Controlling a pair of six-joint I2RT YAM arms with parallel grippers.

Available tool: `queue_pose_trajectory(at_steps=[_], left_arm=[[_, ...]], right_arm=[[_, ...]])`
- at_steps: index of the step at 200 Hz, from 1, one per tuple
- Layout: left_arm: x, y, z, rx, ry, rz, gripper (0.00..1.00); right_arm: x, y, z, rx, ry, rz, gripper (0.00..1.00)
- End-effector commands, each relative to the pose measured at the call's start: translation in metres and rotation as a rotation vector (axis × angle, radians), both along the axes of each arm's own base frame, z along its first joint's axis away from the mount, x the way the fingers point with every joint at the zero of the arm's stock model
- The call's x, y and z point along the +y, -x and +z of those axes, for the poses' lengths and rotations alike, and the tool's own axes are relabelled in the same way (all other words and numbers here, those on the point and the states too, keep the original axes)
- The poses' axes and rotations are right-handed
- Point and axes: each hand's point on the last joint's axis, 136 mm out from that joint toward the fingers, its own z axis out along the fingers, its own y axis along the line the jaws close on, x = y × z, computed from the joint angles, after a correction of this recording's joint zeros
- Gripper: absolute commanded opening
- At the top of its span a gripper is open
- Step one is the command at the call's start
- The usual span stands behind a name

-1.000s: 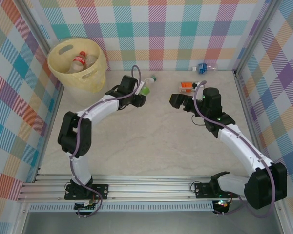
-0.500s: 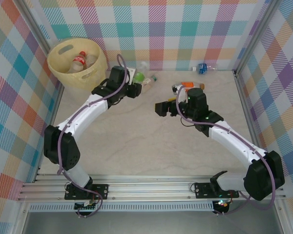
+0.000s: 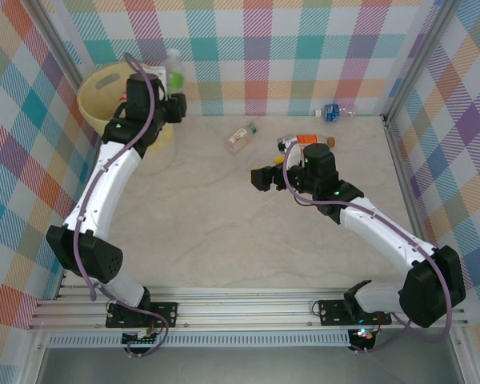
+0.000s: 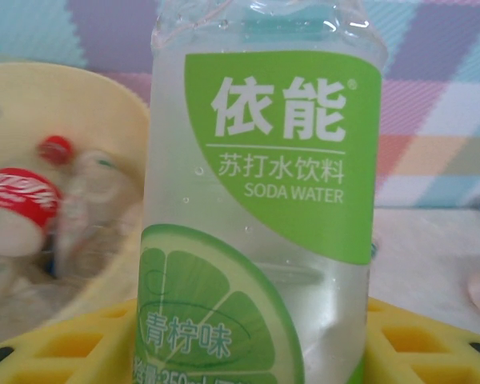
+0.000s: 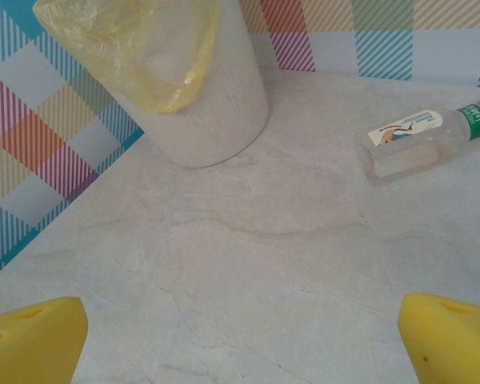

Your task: Put the plastic bottles in the bin

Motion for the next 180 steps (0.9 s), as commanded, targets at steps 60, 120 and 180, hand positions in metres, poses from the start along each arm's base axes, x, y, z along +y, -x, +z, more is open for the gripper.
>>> queue_pose_trajectory(at_steps=[60, 120, 180], left_arm=[[0.12, -0.019, 0.004, 0.019, -0.025, 0.319, 0.54], [0.174, -0.051, -0.033, 0.125, -0.088, 0.326, 0.54], [0.235, -0.067, -0.044, 0.208, -0.316, 0.463, 0.91]], right_arm=[[-0.001, -0.001, 0.022, -0.08, -0.003, -0.006, 1.0], [-0.002, 0.002, 0.022, -0.082, 0.01, 0.0, 1.0], [-0.004, 0.002, 0.02, -0.085, 0.029, -0.005, 1.0]])
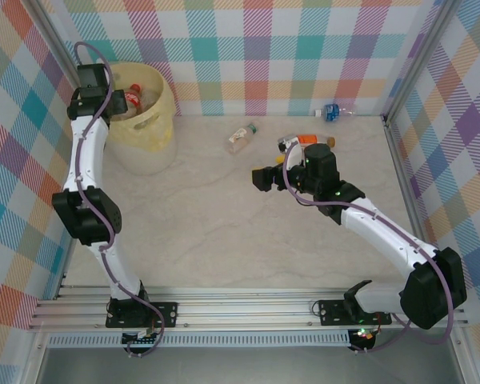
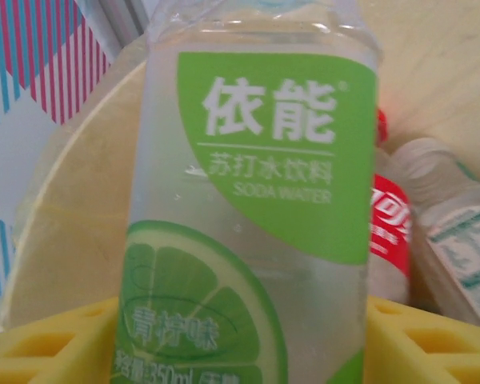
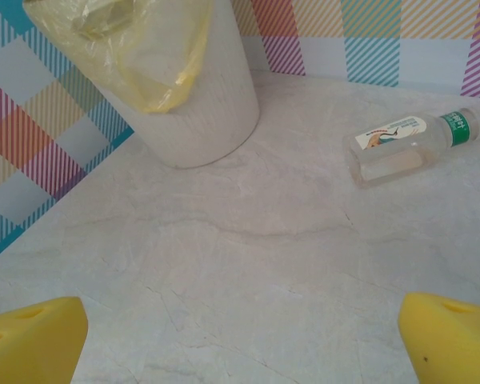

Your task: Put the plastic bottles in the bin

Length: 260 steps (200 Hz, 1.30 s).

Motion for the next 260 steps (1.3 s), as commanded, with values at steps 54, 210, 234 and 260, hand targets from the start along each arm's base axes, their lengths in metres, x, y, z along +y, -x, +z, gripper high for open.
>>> queue_pose_trajectory(at_steps=[54, 210, 234, 260], left_arm=[[0.016, 0.008, 0.051, -0.072, -0.015, 0.084, 1.0], [-0.148, 0.019, 0.086, -0.179, 0.411, -0.297, 1.0], [-0.189, 0.025, 0.094, -0.205, 0.427, -0.388, 1.0], [-0.236, 0.031, 0.094, -0.207, 0.474, -0.508, 1.0]], right_arm=[[-0.002, 0.0, 0.018, -0.053, -0.001, -0.012, 1.0], [-0.036, -0.006, 0.023, -0.102, -0.011, -0.206, 1.0], [-0.044, -0.008, 0.023, -0.114, -0.015, -0.252, 1.0], [-0.052, -0.009, 0.025, -0.116, -0.033, -0.303, 1.0]])
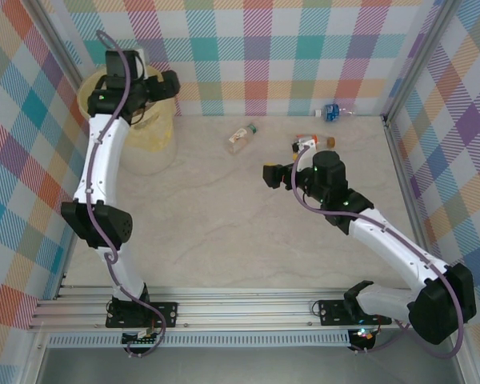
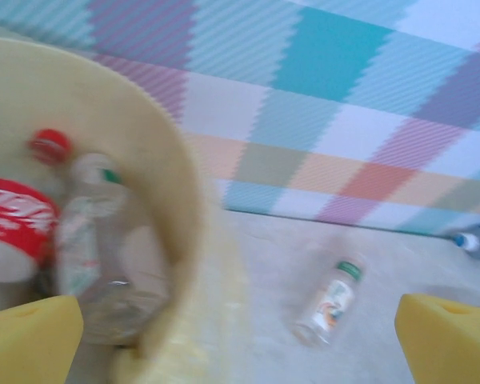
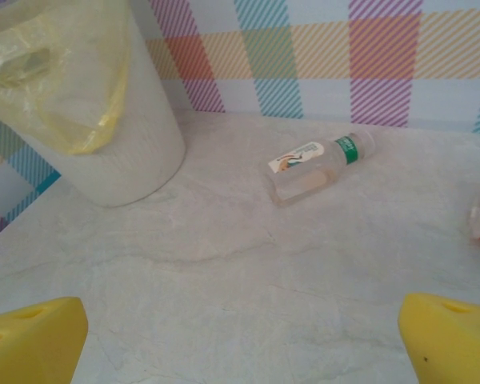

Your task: Put the plastic bottles in the bin

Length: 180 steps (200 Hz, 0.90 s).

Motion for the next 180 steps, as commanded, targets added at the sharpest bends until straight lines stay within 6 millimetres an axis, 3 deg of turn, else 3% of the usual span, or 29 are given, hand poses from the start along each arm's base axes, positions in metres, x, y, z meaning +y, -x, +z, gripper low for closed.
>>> queue_pose_trajectory(at_steps=[1, 46, 88, 134, 180], left_arm=[[-0.042, 0.011, 0.027, -0.086, 0.073, -0.117, 1.0], [-0.101, 0.012, 0.004, -0.061, 0.122, -0.231, 1.0], [-0.14, -0.002, -0.05, 0.019, 0.123, -0.292, 1.0], [-0.158, -0.031, -0.124, 0.119, 0.094, -0.296, 1.0], [-0.174, -0.049, -0.181, 0.157, 0.018, -0.386, 1.0]], right_arm=[[-0.009, -0.002, 0.018, -0.052, -0.052, -0.068, 1.0], [-0.013, 0.001, 0.015, -0.01, -0.06, -0.088, 1.0], [-0.01, 0.006, 0.016, 0.025, -0.09, -0.068, 1.0], [-0.009, 0.008, 0.015, 0.032, -0.081, -0.06, 1.0], [-0.013, 0.009, 0.021, 0.017, -0.073, -0.068, 1.0]])
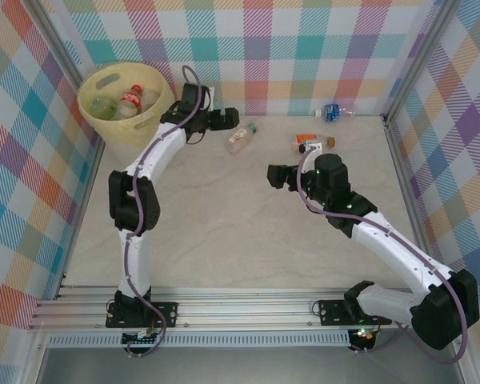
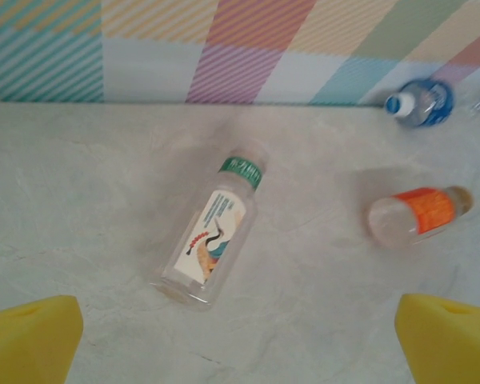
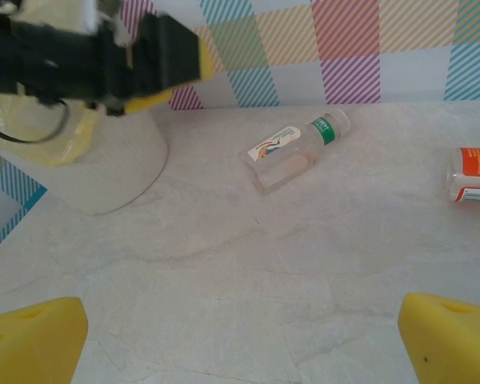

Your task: Put the plastic bottles in the bin

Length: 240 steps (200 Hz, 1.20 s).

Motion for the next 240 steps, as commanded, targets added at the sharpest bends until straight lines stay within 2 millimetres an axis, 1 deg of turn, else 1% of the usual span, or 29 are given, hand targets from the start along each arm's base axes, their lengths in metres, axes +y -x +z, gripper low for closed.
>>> queue_pose_trajectory(at_steps=[1, 27, 47, 72, 90, 134, 155, 173, 203, 225, 240], left_arm=[[-0.02, -0.005, -0.008, -0.047, -0.028, -0.094, 1.0], [-0.035, -0.009, -0.046, -0.024, -0.097, -0.194, 1.0], [-0.045, -0.012, -0.073, -0.04, -0.21, -0.26, 1.0], [-0.056, -0.019, -0.099, -0.063, -0.303, -0.316, 1.0], [-0.058, -0.027, -0.109, -0.078, -0.336, -0.308, 1.0], [-0.046, -0.05, -0.129, -0.096, -0.445, -0.239, 1.0], [-0.047, -0.052, -0.138, -0.086, -0.453, -0.248, 1.0], [-0.043, -0.055, -0.144, -0.08, -0.458, -0.217, 1.0], [-0.045, -0.054, -0.158, -0.052, -0.446, -0.213, 1.0], [-0.044, -0.056, -0.163, -0.038, -0.432, -0.205, 1.0], [-0.046, -0.057, -0.166, -0.036, -0.419, -0.202, 0.97]], right_arm=[[0.0, 0.004, 0.024, -0.043, -0.027, 0.004, 1.0], [-0.001, 0.003, 0.024, -0.042, -0.023, -0.001, 1.0], [0.0, 0.003, 0.024, -0.039, -0.017, 0.001, 1.0], [-0.001, 0.002, 0.026, -0.037, -0.006, -0.002, 1.0], [-0.003, 0.002, 0.026, -0.035, 0.001, -0.008, 1.0], [-0.005, 0.002, 0.023, -0.032, 0.015, -0.019, 1.0], [-0.006, 0.002, 0.023, -0.034, 0.021, -0.022, 1.0], [-0.006, 0.002, 0.023, -0.036, 0.026, -0.023, 1.0], [-0.006, 0.001, 0.021, -0.035, 0.032, -0.022, 1.0], [-0.006, 0.0, 0.02, -0.034, 0.034, -0.022, 1.0], [-0.006, 0.0, 0.02, -0.033, 0.037, -0.022, 1.0]])
